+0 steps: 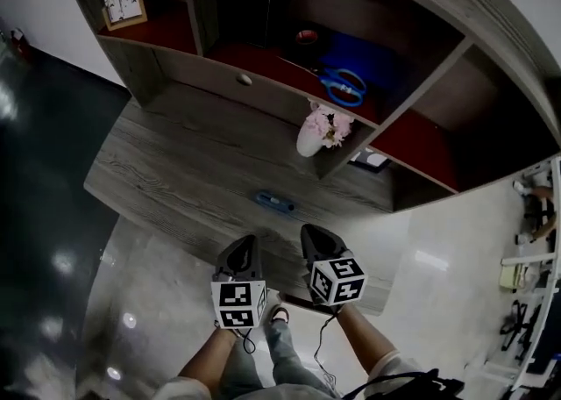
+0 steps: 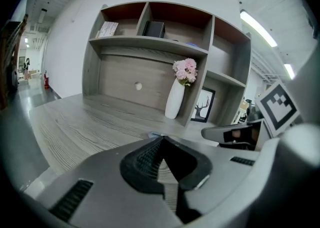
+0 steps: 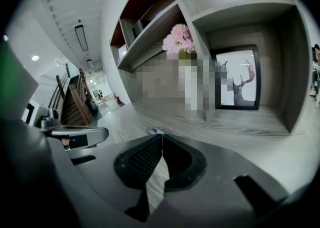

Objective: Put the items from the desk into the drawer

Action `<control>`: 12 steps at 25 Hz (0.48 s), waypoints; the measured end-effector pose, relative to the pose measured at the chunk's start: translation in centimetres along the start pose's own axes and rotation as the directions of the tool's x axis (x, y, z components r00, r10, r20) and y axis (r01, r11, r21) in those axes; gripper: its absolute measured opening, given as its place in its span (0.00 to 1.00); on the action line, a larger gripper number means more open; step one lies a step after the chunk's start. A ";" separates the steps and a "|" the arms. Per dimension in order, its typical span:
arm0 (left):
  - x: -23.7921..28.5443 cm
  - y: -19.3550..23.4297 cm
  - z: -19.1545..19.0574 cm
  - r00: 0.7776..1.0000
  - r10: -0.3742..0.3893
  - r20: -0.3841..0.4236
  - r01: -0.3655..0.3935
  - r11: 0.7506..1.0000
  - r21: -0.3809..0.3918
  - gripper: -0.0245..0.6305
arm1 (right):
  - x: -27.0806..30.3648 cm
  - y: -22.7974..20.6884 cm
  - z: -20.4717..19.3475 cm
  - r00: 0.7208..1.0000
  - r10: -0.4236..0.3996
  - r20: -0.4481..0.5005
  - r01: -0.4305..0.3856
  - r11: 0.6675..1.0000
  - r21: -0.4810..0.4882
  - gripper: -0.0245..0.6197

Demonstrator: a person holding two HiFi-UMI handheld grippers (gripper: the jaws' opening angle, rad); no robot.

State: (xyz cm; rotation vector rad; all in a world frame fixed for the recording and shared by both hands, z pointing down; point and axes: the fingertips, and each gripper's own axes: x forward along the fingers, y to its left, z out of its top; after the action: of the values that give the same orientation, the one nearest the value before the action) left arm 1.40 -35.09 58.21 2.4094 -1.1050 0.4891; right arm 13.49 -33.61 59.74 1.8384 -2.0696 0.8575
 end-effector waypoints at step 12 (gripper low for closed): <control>4.2 2.3 -0.7 0.999 -0.027 -0.032 0.027 0.999 0.019 0.04 | 6.5 -0.5 0.3 0.999 0.027 -0.041 -0.030 0.996 -0.081 0.04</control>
State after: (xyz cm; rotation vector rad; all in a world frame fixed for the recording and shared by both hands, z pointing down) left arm 2.12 -38.68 61.39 2.4216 -1.0577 0.5294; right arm 12.86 -39.14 63.21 1.7395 -2.0791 0.7974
